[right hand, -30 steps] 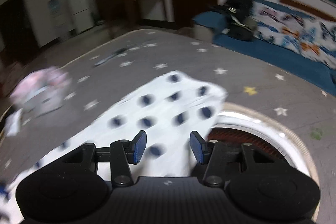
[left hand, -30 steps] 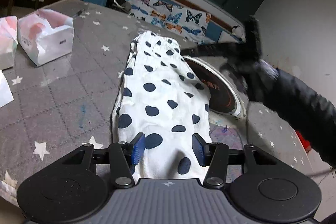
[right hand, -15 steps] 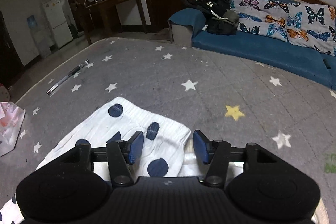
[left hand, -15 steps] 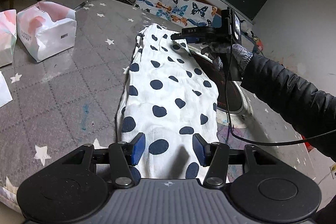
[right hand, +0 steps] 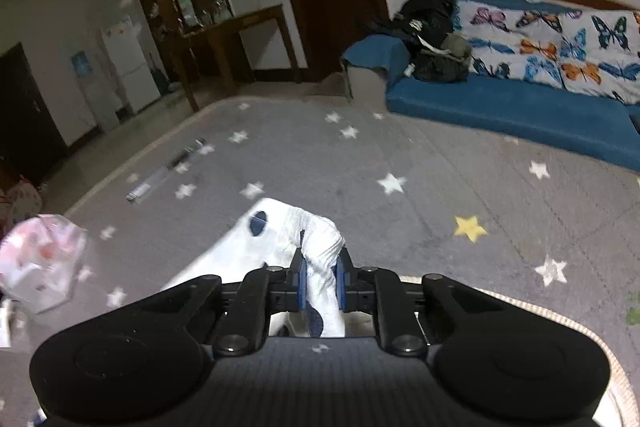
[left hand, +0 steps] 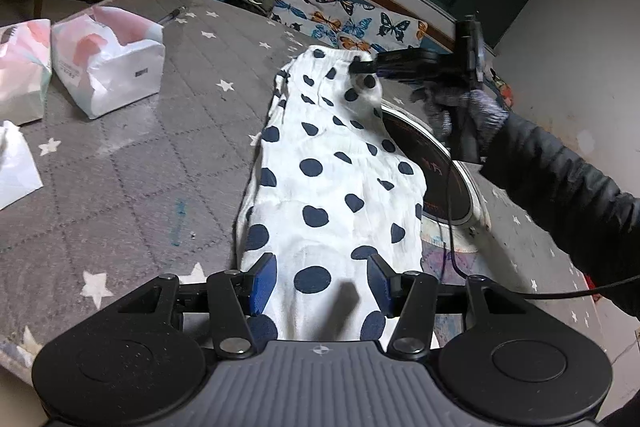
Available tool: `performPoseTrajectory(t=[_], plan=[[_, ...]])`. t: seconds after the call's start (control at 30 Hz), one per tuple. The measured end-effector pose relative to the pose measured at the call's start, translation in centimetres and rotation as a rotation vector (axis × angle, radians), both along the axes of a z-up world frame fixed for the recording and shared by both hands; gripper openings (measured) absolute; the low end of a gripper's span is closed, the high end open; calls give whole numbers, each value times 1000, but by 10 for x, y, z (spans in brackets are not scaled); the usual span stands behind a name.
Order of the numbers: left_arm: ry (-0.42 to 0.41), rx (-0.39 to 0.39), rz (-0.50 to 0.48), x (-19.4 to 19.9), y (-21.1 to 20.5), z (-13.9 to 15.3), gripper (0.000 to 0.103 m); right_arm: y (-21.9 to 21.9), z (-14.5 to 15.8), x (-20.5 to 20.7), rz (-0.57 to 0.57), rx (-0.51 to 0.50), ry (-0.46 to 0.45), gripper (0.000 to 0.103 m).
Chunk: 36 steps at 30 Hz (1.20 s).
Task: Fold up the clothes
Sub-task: 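Grasp the garment end with the right gripper and lift it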
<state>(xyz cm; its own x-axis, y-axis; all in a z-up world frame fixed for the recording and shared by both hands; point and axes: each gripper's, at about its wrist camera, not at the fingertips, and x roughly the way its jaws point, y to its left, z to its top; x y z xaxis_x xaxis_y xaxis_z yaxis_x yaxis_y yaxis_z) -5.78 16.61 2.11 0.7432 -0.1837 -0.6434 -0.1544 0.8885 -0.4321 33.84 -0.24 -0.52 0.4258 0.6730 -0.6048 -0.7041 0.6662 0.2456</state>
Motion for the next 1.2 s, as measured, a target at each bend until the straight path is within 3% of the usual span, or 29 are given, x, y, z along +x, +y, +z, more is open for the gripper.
performPoseTrajectory(t=[0.27, 0.53, 0.9, 1.2], plan=[[-11, 19, 74, -24, 5, 5, 55, -14, 51, -57, 115, 84, 2, 12], [-10, 34, 142, -54, 11, 3, 56, -28, 81, -150, 304, 139, 21, 11], [2, 20, 187, -79, 12, -12, 56, -40, 80, -267, 573, 111, 24, 11], [0, 6, 216, -90, 16, -16, 56, -53, 52, -335, 775, -13, -82, 11]])
